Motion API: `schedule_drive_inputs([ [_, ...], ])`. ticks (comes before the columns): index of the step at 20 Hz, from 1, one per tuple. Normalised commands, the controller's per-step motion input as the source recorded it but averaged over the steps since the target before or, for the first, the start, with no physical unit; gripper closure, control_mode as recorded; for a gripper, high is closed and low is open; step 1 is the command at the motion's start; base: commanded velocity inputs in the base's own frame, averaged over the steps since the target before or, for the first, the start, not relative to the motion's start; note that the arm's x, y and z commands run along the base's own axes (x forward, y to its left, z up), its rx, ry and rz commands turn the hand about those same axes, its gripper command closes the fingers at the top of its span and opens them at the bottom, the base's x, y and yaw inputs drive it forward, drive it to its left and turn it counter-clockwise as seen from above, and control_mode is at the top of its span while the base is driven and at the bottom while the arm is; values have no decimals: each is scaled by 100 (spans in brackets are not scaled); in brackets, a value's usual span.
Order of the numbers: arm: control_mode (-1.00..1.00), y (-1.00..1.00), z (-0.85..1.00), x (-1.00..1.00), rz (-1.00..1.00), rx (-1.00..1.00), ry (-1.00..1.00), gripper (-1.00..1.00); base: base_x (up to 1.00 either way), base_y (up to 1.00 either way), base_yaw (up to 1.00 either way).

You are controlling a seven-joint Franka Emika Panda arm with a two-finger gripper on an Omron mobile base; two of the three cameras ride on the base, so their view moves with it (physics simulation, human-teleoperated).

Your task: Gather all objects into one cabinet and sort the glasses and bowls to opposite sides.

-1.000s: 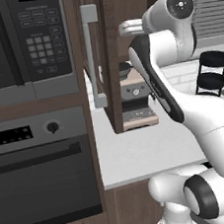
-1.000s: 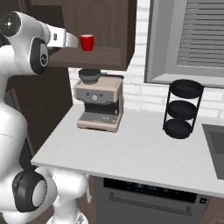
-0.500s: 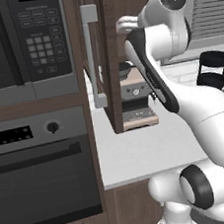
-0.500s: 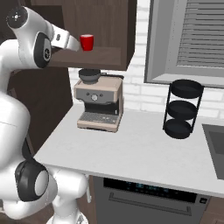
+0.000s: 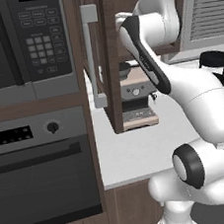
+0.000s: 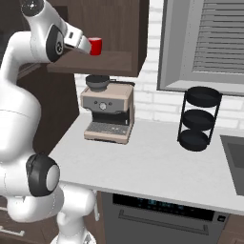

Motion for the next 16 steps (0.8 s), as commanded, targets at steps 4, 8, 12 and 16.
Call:
schedule_drive_inputs([
  [4,-100,0,-33,42,0,0,0,-100,0,0,0],
  [8,-100,1,-27,40,0,0,-4,-100,0,0,0],
  [12,-100,18,-1,44,0,0,-6,-100,0,0,0],
  [16,-100,27,0,39,0,0,-1,-100,0,0,0],
])
